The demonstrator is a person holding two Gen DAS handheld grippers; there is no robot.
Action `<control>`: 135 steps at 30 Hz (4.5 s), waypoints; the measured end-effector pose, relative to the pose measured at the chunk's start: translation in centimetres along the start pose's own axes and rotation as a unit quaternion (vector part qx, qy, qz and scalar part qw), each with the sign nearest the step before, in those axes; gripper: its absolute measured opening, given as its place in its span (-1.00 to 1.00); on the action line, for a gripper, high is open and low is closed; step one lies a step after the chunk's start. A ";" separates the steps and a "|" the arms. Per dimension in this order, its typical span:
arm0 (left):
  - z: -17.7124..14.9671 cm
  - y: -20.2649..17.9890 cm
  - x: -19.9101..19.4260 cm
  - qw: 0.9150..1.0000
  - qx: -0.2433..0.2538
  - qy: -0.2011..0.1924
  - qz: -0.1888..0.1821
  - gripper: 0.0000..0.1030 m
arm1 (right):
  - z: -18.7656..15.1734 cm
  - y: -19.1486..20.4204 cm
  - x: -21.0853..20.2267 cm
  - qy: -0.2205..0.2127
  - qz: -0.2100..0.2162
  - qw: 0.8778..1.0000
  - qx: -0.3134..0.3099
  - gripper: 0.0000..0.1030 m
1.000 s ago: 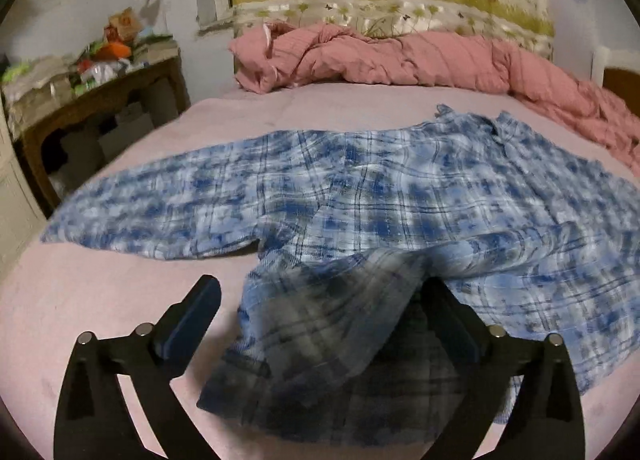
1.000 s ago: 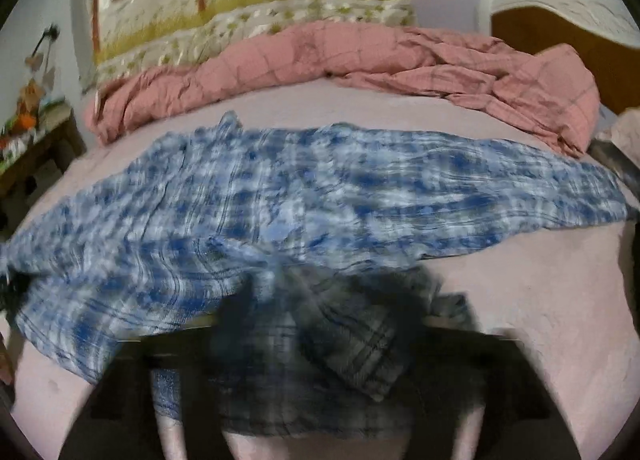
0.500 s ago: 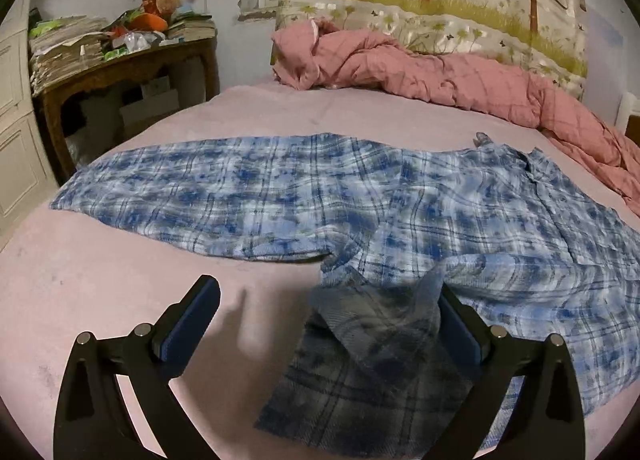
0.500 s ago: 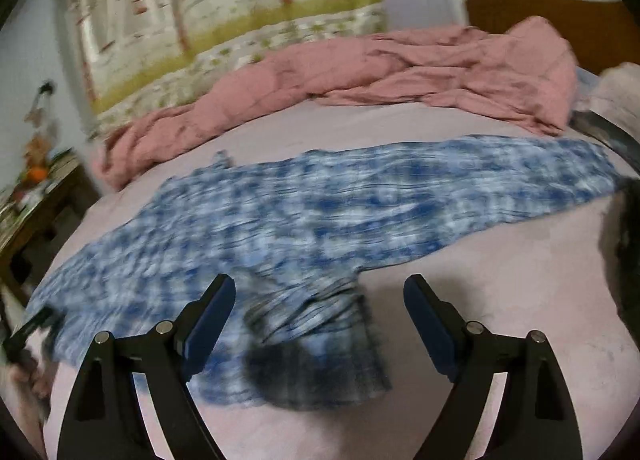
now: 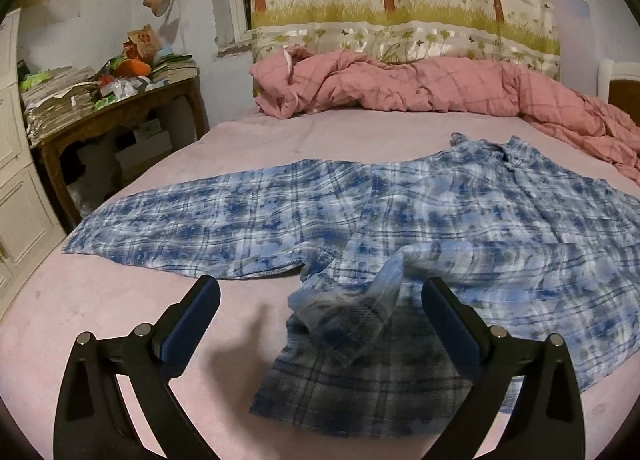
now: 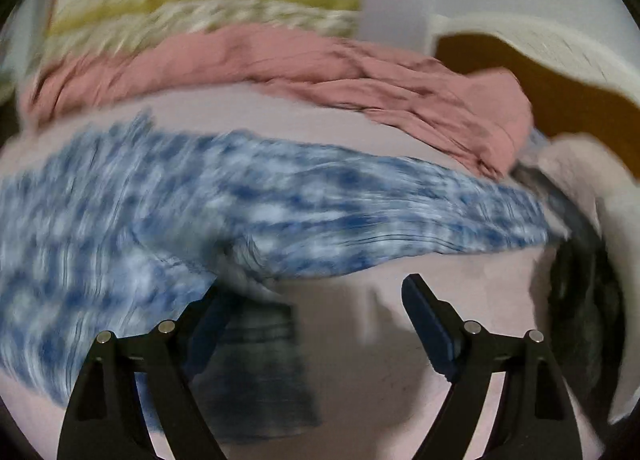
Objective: Fold large clothes
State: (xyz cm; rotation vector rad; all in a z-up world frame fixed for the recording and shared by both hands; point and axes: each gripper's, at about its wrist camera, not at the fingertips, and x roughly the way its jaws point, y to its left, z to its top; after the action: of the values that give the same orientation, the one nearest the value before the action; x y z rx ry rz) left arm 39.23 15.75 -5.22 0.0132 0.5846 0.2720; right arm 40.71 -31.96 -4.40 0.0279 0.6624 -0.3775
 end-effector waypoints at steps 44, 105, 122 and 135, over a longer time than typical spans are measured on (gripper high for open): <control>-4.4 -1.1 -2.5 0.959 -0.118 0.159 -0.201 0.88 | -6.1 1.0 -3.7 0.147 0.335 0.915 0.169 0.94; -14.2 0.3 -24.7 0.986 0.004 -0.087 -0.141 0.95 | -17.4 0.1 -28.1 -0.123 0.175 0.976 -0.035 1.00; -17.8 -6.5 -20.7 0.976 0.175 0.026 -0.128 0.57 | -20.6 9.9 -23.3 -0.008 0.129 0.964 -0.234 0.99; -18.1 -4.3 -25.0 0.971 0.142 0.013 -0.191 -0.87 | -21.7 8.1 -26.0 -0.032 0.145 0.961 -0.232 -0.87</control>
State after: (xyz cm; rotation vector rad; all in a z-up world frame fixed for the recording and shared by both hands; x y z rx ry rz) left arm 10.49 3.98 -7.14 0.1716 0.6356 -0.1871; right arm 11.85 -12.58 -6.54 -0.3307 0.6577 0.0658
